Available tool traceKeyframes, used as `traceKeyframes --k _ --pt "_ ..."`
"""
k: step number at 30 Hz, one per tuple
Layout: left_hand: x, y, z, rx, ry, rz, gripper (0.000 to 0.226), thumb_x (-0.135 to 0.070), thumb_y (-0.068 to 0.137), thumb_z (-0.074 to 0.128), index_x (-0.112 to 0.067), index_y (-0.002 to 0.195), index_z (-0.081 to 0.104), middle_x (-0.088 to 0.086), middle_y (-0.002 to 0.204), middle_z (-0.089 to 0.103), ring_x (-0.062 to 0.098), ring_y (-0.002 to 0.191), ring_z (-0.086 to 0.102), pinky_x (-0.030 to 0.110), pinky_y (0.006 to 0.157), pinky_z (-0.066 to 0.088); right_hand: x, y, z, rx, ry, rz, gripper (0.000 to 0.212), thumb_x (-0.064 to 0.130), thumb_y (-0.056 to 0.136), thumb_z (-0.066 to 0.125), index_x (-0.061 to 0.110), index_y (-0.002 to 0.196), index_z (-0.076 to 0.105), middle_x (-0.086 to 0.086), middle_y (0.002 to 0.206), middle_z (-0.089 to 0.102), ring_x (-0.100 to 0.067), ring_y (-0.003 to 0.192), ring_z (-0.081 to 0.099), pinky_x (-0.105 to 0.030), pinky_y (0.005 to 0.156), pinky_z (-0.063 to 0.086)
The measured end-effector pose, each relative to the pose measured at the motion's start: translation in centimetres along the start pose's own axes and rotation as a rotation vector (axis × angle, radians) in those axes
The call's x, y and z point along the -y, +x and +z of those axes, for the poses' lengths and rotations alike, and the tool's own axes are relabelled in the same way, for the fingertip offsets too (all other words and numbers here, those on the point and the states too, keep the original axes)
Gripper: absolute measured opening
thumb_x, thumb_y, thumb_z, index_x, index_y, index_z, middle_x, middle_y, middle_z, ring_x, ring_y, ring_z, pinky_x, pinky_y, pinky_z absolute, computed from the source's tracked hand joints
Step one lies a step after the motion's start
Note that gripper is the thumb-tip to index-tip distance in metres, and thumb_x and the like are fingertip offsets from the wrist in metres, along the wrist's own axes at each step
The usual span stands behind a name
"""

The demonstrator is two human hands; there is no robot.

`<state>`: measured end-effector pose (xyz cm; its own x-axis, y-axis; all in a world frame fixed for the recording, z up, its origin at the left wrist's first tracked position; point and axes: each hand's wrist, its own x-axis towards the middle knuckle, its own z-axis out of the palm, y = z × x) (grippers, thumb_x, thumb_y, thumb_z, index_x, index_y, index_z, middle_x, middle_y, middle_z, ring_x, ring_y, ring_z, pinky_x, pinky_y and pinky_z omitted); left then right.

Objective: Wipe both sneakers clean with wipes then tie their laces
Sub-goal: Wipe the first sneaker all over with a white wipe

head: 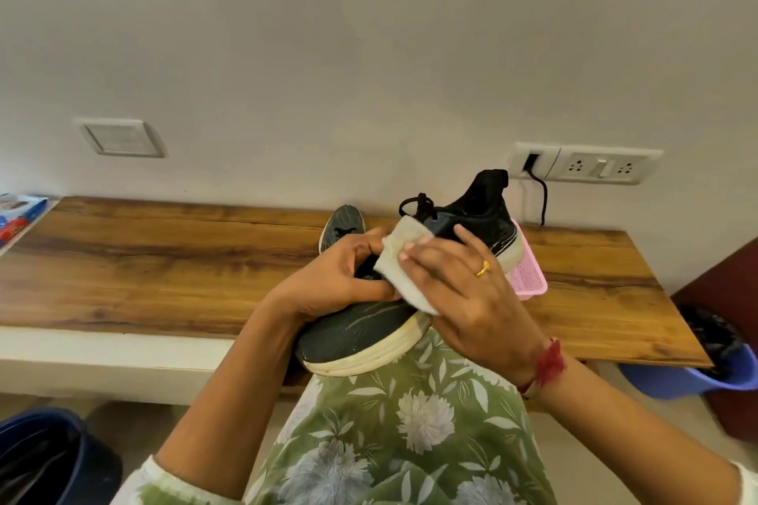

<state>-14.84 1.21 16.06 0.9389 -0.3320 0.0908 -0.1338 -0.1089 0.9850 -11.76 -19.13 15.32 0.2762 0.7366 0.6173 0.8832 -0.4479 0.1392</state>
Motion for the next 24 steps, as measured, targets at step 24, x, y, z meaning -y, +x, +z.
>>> traceKeyframes --k 24 --pt "0.2 0.1 -0.5 0.023 0.038 -0.063 0.051 -0.025 0.063 0.080 -0.010 0.109 0.067 0.001 0.135 0.053 0.016 0.128 0.049 0.040 0.109 0.037 -0.5 0.3 0.0 0.034 0.049 0.072 0.040 0.018 0.089 0.048 0.004 0.124 0.060 -0.011 0.126 0.061 -0.026 0.123 0.048 -0.050 0.112 0.026"
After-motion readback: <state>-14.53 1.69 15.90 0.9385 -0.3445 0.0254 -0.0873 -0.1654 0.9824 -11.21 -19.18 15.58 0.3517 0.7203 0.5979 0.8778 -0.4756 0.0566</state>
